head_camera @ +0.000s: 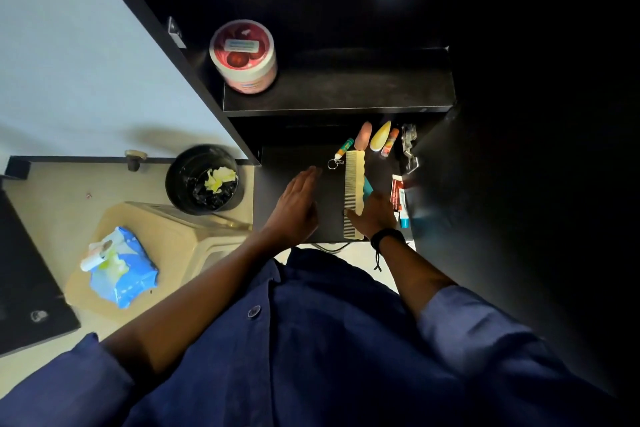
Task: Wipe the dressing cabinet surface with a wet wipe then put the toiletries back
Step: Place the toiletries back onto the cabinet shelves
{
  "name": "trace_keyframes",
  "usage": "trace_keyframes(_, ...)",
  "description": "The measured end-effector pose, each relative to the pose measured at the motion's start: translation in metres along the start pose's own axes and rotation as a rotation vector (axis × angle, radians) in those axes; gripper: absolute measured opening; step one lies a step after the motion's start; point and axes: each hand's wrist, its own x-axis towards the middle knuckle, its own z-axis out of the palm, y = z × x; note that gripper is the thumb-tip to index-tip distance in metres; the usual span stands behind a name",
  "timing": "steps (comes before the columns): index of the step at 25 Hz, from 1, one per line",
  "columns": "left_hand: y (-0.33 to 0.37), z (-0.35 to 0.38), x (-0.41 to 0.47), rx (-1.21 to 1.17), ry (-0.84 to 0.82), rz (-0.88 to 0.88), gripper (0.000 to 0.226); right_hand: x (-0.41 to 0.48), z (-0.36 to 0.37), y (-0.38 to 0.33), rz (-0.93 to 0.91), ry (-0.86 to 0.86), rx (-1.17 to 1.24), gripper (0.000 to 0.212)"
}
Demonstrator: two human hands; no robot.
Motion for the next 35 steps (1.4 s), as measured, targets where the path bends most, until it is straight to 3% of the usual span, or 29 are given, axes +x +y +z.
trace_keyframes(6, -0.007, -0.001, 0.006, 0.014, -0.074, -0.072, 0.066, 0.012, 0.011, -0.004, 0.059, -0.063, -0.019, 0.063)
trace_keyframes(12, -0.008, 0.000, 0.009, 0.010, -0.104, -0.085, 0.063, 0.018, -0.003, 0.005, 0.054, -0.157, 0.109, 0.038)
trace_keyframes(16, -0.002, 0.001, 0.007, -0.041, -0.093, -0.145, 0.060, -0.005, -0.034, 0.003, 0.069, -0.156, 0.411, 0.030)
trace_keyframes(18, 0.002, 0.005, 0.006, -0.195, -0.085, -0.243, 0.058, -0.020, -0.051, -0.003, 0.039, -0.241, 0.560, 0.026)
trace_keyframes(20, 0.008, 0.005, 0.005, -0.573, -0.082, -0.399, 0.050, -0.035, -0.062, -0.011, -0.042, -0.409, 0.675, 0.026)
trace_keyframes(22, 0.015, 0.001, 0.004, -0.883, -0.052, -0.490, 0.033, -0.047, -0.070, -0.020, -0.156, -0.534, 0.649, 0.031)
trace_keyframes(24, 0.021, -0.005, 0.003, -1.015, 0.016, -0.545, 0.026, -0.050, -0.069, -0.023, -0.217, -0.572, 0.631, 0.036)
trace_keyframes(27, 0.021, -0.010, 0.000, -1.049, 0.114, -0.564, 0.026, -0.038, -0.059, -0.014, -0.118, -0.419, 0.720, 0.039)
trace_keyframes(30, 0.016, -0.014, -0.006, -1.036, 0.125, -0.577, 0.033, -0.019, -0.040, 0.008, -0.001, 0.044, 0.399, 0.041)
trace_keyframes(32, 0.013, -0.016, -0.010, -1.031, 0.130, -0.599, 0.035, -0.013, -0.028, 0.018, 0.047, 0.089, 0.173, 0.047)
trace_keyframes(35, 0.010, -0.022, -0.018, -1.039, 0.135, -0.618, 0.031, -0.012, -0.013, 0.022, 0.076, 0.064, 0.021, 0.055)
